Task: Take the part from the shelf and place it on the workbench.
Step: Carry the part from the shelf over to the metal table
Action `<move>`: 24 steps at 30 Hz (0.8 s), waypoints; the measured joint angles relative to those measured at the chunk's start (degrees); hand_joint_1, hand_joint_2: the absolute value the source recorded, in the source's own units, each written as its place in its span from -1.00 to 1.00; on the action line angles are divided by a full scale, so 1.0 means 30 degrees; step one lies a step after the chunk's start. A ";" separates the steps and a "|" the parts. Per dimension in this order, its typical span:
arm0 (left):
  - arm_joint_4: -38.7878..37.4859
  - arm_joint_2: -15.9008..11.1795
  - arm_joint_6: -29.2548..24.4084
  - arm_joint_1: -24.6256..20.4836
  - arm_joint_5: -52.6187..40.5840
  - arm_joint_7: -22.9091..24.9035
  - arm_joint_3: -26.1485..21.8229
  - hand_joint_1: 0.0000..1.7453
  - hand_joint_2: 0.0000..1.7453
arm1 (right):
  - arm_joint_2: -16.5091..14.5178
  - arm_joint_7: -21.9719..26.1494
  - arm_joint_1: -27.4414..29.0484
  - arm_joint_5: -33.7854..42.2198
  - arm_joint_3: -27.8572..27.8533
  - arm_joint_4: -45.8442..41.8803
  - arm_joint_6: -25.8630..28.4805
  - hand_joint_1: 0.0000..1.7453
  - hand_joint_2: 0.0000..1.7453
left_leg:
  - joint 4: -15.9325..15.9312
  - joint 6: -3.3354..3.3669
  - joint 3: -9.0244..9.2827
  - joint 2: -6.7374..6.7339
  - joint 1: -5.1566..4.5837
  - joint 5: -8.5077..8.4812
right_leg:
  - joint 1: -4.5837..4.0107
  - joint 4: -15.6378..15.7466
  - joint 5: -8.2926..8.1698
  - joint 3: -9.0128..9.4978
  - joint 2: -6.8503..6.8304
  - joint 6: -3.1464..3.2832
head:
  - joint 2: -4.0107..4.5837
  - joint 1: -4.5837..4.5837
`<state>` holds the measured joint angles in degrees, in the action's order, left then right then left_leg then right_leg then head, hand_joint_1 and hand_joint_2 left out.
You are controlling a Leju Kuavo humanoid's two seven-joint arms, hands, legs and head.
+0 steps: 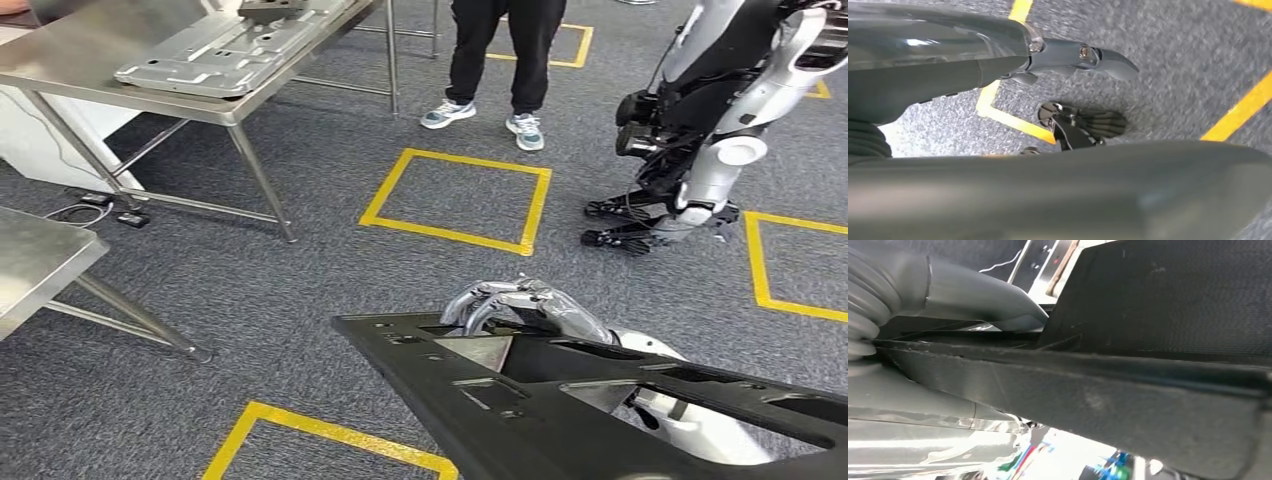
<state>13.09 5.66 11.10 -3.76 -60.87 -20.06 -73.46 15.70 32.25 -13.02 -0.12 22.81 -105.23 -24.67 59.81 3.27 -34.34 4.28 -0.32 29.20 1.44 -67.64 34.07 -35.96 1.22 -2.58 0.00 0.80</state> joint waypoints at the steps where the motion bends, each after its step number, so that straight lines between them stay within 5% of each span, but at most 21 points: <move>1: 0.0000 0.0022 0.0007 -0.0021 0.0007 -0.0002 -0.0004 -1.00 -1.00 | -0.0002 -0.0009 -0.0028 0.0029 0.0011 -0.0002 -0.0005 1.00 1.00 | 0.0092 -0.0091 -0.0002 0.0251 0.0004 0.0071 | 0.0059 0.1228 -0.0631 0.0436 0.0494 -0.0031 | 0.0002 0.0000; 3: 0.0000 0.0036 0.0015 -0.0044 0.0009 -0.0004 -0.0009 -1.00 -1.00 | 0.0002 -0.0058 -0.0056 0.0055 0.0018 -0.0018 -0.0015 1.00 1.00 | 0.0201 -0.0272 -0.0138 0.0696 0.0043 0.0134 | 0.0109 0.2426 -0.1020 0.0855 0.1222 0.0055 | 0.0004 0.0005; 6: 0.0000 0.0082 -0.0031 0.0078 0.0024 0.0009 -0.0029 -1.00 -1.00 | -0.0031 -0.0111 -0.0116 0.0076 0.0033 -0.0058 0.0018 1.00 1.00 | 0.0240 -0.0508 -0.0271 0.1031 0.0105 0.0169 | 0.0066 0.2556 -0.0932 0.0995 0.0747 0.0427 | 0.0003 0.0011; 8: 0.0000 0.0131 -0.0091 0.0100 0.0035 0.0013 -0.0038 -1.00 -1.00 | -0.0066 -0.0122 -0.0098 0.0073 0.0042 -0.0124 0.0095 1.00 1.00 | 0.1081 -0.0678 -0.0645 0.0156 0.0070 0.0696 | 0.0099 0.2640 -0.0888 0.1153 0.0192 0.0650 | 0.0002 0.0015; 10: 0.0000 0.0191 -0.0136 0.0037 0.0036 0.0013 -0.0038 -1.00 -1.00 | -0.0077 -0.0127 -0.0005 0.0067 0.0053 -0.0189 0.0157 1.00 1.00 | 0.3238 -0.0852 -0.1732 -0.0887 0.0119 0.1719 | 0.0024 0.2648 -0.0769 0.1272 -0.0399 0.0794 | 0.0004 0.0016; 12: 0.0000 0.0259 -0.0162 0.0018 0.0044 0.0007 -0.0040 -1.00 -1.00 | -0.0077 -0.0116 0.0146 0.0055 0.0084 -0.0207 0.0171 1.00 1.00 | 0.5142 -0.0936 -0.2778 -0.1190 0.0202 0.2246 | -0.0049 0.2644 -0.0627 0.1384 -0.1002 0.0841 | 0.0005 0.0016; 13: 0.0000 0.0291 -0.0162 0.0040 0.0053 -0.0004 -0.0044 -1.00 -1.00 | -0.0077 -0.0109 0.0211 0.0047 0.0104 -0.0213 0.0173 1.00 1.00 | 0.5200 -0.0922 -0.2863 -0.1249 0.0215 0.1997 | -0.0074 0.2642 -0.0542 0.1472 -0.1275 0.0841 | 0.0004 0.0016; 17: 0.0000 0.0355 -0.0104 0.0001 0.0111 -0.0111 -0.0142 -1.00 -1.00 | -0.0084 -0.0078 0.0245 0.0024 0.0177 -0.0319 0.0171 1.00 1.00 | 0.1182 -0.0499 -0.0972 -0.2274 -0.0071 -0.0135 | -0.0175 0.2660 -0.0144 0.1942 -0.2121 0.0679 | 0.0006 0.0020; 19: 0.0000 0.0375 -0.0080 -0.0081 0.0109 -0.0176 -0.0162 -1.00 -1.00 | -0.0137 -0.0067 0.0222 0.0000 0.0213 -0.0362 0.0168 1.00 1.00 | 0.0593 -0.0306 -0.0709 -0.2517 -0.0298 -0.0027 | -0.0200 0.2709 -0.0029 0.2019 -0.2461 0.0497 | 0.0004 0.0020; 21: 0.0000 0.0386 -0.0049 -0.0072 0.0109 -0.0273 -0.0166 -1.00 -1.00 | -0.0235 -0.0071 0.0143 -0.0016 0.0271 -0.0377 0.0169 1.00 1.00 | 0.0327 -0.0169 -0.0580 -0.2178 -0.0303 0.0010 | -0.0151 0.2770 0.0094 0.2197 -0.2663 0.0312 | 0.0004 0.0015; 24: 0.0000 0.0372 0.0024 -0.0153 0.0117 -0.0390 -0.0175 -1.00 -1.00 | -0.0330 -0.0075 0.0003 -0.0022 0.0348 -0.0395 0.0197 1.00 1.00 | -0.0044 0.0042 -0.0181 -0.1643 -0.0102 -0.0051 | -0.0076 0.1152 0.1101 0.1665 -0.1342 0.0238 | 0.0000 -0.0024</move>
<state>13.09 6.77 11.17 -4.22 -60.52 -21.23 -73.98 14.72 32.03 -13.01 -0.19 23.85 -106.41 -24.08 59.68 3.39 -34.88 -0.65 -0.63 29.05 1.22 -64.18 37.37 -30.97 -2.81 -1.87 0.00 0.73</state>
